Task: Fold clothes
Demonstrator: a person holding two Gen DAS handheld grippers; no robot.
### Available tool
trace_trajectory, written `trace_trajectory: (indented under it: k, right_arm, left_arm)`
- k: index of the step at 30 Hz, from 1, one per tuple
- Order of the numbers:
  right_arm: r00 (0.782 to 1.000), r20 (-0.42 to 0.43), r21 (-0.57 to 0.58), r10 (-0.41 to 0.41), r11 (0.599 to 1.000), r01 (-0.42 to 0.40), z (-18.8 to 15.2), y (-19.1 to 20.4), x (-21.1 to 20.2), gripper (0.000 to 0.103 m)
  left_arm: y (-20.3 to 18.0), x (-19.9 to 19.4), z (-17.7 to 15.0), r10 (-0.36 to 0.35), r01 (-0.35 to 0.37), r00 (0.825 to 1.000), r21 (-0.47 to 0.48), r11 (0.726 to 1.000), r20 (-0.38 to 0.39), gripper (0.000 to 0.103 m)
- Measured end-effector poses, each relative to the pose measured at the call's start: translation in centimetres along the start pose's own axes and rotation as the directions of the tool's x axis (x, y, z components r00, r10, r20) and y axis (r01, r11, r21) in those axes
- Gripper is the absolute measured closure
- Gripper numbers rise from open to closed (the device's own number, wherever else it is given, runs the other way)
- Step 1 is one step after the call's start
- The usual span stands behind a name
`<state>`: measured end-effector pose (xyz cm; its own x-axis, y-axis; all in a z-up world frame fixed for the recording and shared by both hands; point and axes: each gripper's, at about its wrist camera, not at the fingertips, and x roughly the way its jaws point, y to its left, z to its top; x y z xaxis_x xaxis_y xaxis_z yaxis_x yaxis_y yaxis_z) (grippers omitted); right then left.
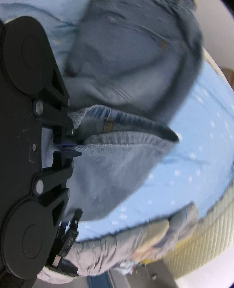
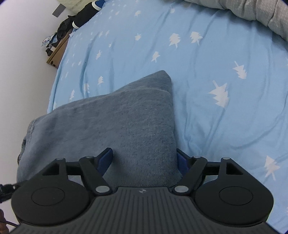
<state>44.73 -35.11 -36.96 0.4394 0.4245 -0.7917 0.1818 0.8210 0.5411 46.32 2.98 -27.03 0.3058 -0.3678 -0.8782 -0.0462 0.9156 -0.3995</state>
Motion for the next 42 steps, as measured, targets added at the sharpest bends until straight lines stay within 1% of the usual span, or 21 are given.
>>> trace_trajectory:
  k: [1,3,5,7,8,9,10,12,13,14,15,17,20,22,25,28,31,34,37,40,42]
  right_arm:
    - [1.000,-0.005,0.008,0.000,1.000,0.000,0.0,-0.1,0.2,0.028]
    - [1.000,-0.021,0.022,0.003,1.000,-0.003,-0.1,-0.2,0.6,0.030]
    - [1.000,-0.031,0.025,-0.003,1.000,0.004,-0.2,-0.1,0.9,0.030]
    - [0.999,-0.035,0.026,-0.011,1.000,0.012,-0.2,0.0,1.0,0.035]
    - [0.999,-0.039,0.028,-0.013,1.000,0.014,-0.2,0.1,1.0,0.042]
    - [0.999,-0.041,0.030,-0.013,0.999,0.014,-0.2,0.1,0.9,0.053]
    - [0.999,-0.042,0.032,-0.015,0.999,0.016,-0.1,0.2,0.6,0.057]
    - [0.999,-0.042,0.034,-0.024,0.999,0.026,0.0,0.8,-0.1,0.074]
    - [0.999,-0.040,0.034,-0.028,0.999,0.029,0.0,1.1,-0.5,0.077]
    - [0.999,-0.037,0.034,-0.028,0.999,0.029,0.0,1.6,-1.0,0.081]
    - [0.999,-0.034,0.032,-0.026,0.999,0.028,0.0,2.1,-1.5,0.086]
    - [1.000,-0.022,0.027,-0.015,1.000,0.016,0.0,3.3,-2.8,0.089]
    - [1.000,0.008,0.038,0.009,0.999,-0.010,-0.1,5.2,-5.4,0.093]
    - [0.998,0.047,0.045,0.038,0.998,-0.040,0.0,6.7,-7.7,0.094]
    - [0.992,0.111,0.042,0.061,0.997,-0.066,0.5,8.9,-11.2,0.095]
    - [0.983,0.165,0.014,0.075,0.997,-0.078,1.0,10.9,-14.7,0.095]
    - [0.975,0.216,-0.013,0.059,0.998,-0.057,1.4,12.0,-17.9,0.095]
    - [0.971,0.239,-0.006,0.001,1.000,0.001,1.7,12.1,-20.3,0.095]
    - [0.967,0.242,-0.060,-0.076,0.994,0.093,1.7,13.5,-20.7,0.095]
    - [0.973,0.208,-0.078,-0.105,0.989,0.123,1.0,15.7,-18.7,0.094]
    - [0.976,0.202,-0.114,-0.086,0.987,0.111,0.1,17.9,-16.7,0.094]
  left_arm:
    - [0.4,0.5,-0.2,0.024,-0.024,1.000,-0.005,1.000,-0.013,0.098]
    - [1.4,1.9,-0.4,0.043,-0.045,0.998,-0.050,0.998,-0.043,0.096]
    - [1.9,2.5,-0.4,0.056,-0.060,0.997,-0.078,0.995,-0.050,0.092]
    - [2.0,2.8,-0.5,0.067,-0.072,0.997,-0.091,0.993,-0.048,0.091]
    - [1.9,2.8,-0.4,0.070,-0.074,0.996,-0.089,0.993,-0.046,0.088]
    - [1.7,2.6,-0.4,0.077,-0.081,0.996,-0.086,0.993,-0.044,0.081]
    - [1.5,2.4,-0.2,0.088,-0.091,0.995,-0.081,0.993,-0.040,0.078]
    - [1.1,1.9,0.1,0.107,-0.109,0.994,-0.075,0.991,-0.029,0.062]
    - [1.1,1.3,0.3,0.115,-0.116,0.993,-0.076,0.990,-0.016,0.058]
    - [1.1,0.8,0.4,0.122,-0.122,0.993,-0.077,0.990,-0.003,0.051]
    - [1.2,0.3,0.6,0.130,-0.129,0.992,-0.078,0.989,0.010,0.049]
    - [1.5,-0.9,0.8,0.133,-0.130,0.991,-0.080,0.988,0.033,0.049]
    - [2.5,-2.9,0.9,0.131,-0.125,0.989,-0.090,0.988,0.065,0.049]
    - [3.6,-4.5,0.7,0.135,-0.126,0.987,-0.106,0.986,0.084,0.048]
    - [5.2,-6.8,0.0,0.141,-0.126,0.984,-0.133,0.983,0.107,0.048]
    - [6.8,-9.2,-0.9,0.144,-0.124,0.982,-0.154,0.980,0.125,0.048]
    - [7.9,-11.2,-1.8,0.143,-0.119,0.979,-0.158,0.980,0.145,0.048]
    - [8.4,-12.7,-2.8,0.129,-0.103,0.978,-0.160,0.982,0.163,0.047]
    - [8.6,-13.6,-3.7,0.115,-0.087,0.978,-0.159,0.983,0.175,0.047]
    - [9.0,-14.4,-4.4,0.104,-0.073,0.978,-0.166,0.983,0.183,0.047]
    - [9.4,-14.9,-4.7,0.104,-0.070,0.976,-0.174,0.982,0.190,0.047]
